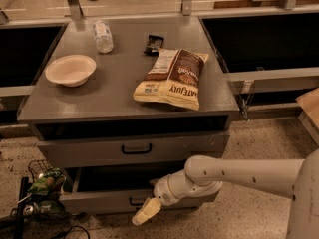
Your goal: Open middle drawer
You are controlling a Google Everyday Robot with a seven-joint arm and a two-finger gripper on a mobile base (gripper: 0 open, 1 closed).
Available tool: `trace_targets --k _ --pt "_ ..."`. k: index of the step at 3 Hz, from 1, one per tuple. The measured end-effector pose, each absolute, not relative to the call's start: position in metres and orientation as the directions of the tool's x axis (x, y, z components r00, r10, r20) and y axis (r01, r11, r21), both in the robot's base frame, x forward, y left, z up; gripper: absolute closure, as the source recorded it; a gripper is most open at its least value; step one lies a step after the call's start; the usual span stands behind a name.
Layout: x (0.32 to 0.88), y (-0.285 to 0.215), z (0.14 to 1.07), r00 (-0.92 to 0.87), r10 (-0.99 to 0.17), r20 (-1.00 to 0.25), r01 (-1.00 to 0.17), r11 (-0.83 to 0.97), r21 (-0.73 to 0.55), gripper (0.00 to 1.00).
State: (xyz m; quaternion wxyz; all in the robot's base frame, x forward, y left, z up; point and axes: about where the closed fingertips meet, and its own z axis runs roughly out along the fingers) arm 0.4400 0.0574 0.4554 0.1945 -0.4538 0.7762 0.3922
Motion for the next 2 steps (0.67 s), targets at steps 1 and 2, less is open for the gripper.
trace_targets --k 1,2 --pt "0.4377 0.0571 0.458 -0.519 -0.536 -0.666 -0.853 0.269 0.448 0.0" --pt "0.4362 0.0548 0.466 -0.516 -0.509 -0.689 -0.854 0.25 0.456 0.0"
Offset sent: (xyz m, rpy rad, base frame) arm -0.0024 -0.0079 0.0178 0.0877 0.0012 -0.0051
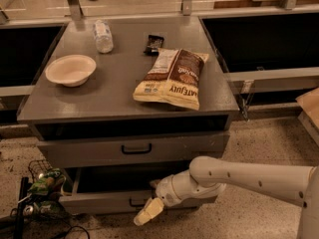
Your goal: Open middle drawer
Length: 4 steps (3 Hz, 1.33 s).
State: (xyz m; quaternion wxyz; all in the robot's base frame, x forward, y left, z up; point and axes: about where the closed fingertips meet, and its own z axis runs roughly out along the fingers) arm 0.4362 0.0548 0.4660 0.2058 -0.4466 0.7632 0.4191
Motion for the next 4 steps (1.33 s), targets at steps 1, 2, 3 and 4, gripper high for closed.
trace_targets --k 1,2,3,4 --pt "0.433 0.054 0.471 -0.512 -0.488 -0.707 -0.857 0.23 0.462 0.0" --pt "0.433 0.054 0.469 -0.518 -0.488 -0.702 -0.852 0.227 0.472 0.0" --pt "0.433 0.055 0.464 -0.538 -0.49 -0.686 -0.838 0.219 0.5 0.0" --pt "0.424 0.05 0.461 -0.558 -0.493 -0.667 -0.823 0.229 0.519 0.0"
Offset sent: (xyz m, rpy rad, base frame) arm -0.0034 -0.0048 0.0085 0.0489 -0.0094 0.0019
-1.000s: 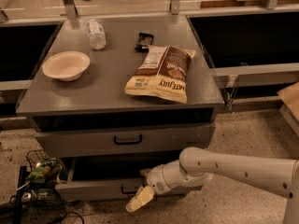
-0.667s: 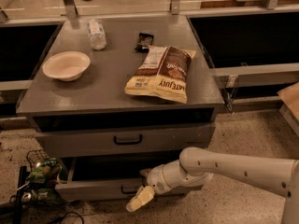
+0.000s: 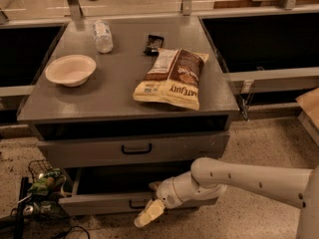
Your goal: Open middle drawer
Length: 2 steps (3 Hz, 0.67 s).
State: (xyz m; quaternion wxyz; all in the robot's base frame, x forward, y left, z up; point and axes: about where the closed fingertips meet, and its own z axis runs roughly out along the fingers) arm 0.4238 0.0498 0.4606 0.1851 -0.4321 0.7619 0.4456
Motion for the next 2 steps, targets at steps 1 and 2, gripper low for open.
trace_targets --k 1,2 --pt "0.4194 0.0483 0.4643 -0.561 -0.492 -0.666 -0.821 0.229 0.523 0.0" --pt "0.412 0.046 0.464 -0.566 -0.494 -0.66 -0.817 0.227 0.531 0.0"
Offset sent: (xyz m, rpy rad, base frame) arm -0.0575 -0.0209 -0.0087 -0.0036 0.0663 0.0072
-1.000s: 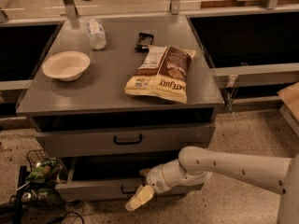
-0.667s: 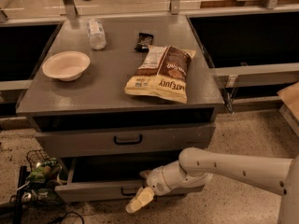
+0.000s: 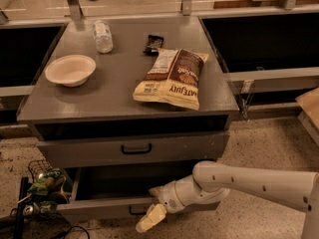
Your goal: Open middle drawer
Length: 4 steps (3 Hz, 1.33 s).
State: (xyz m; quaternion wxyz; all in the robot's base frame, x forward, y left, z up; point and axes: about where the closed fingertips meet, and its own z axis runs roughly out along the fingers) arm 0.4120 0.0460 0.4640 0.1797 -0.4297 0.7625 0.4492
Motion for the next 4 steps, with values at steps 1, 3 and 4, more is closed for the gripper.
trace_targets --k 1,3,4 --pt "0.412 0.046 0.466 -0.566 -0.494 -0.66 -0.817 0.227 0.531 0.0" --pt "0.365 0.039 0.461 -0.571 -0.506 -0.647 -0.802 0.178 0.57 0.0" --pt "0.354 0.034 0.458 -0.588 -0.497 -0.638 -0.787 0.171 0.593 0.0"
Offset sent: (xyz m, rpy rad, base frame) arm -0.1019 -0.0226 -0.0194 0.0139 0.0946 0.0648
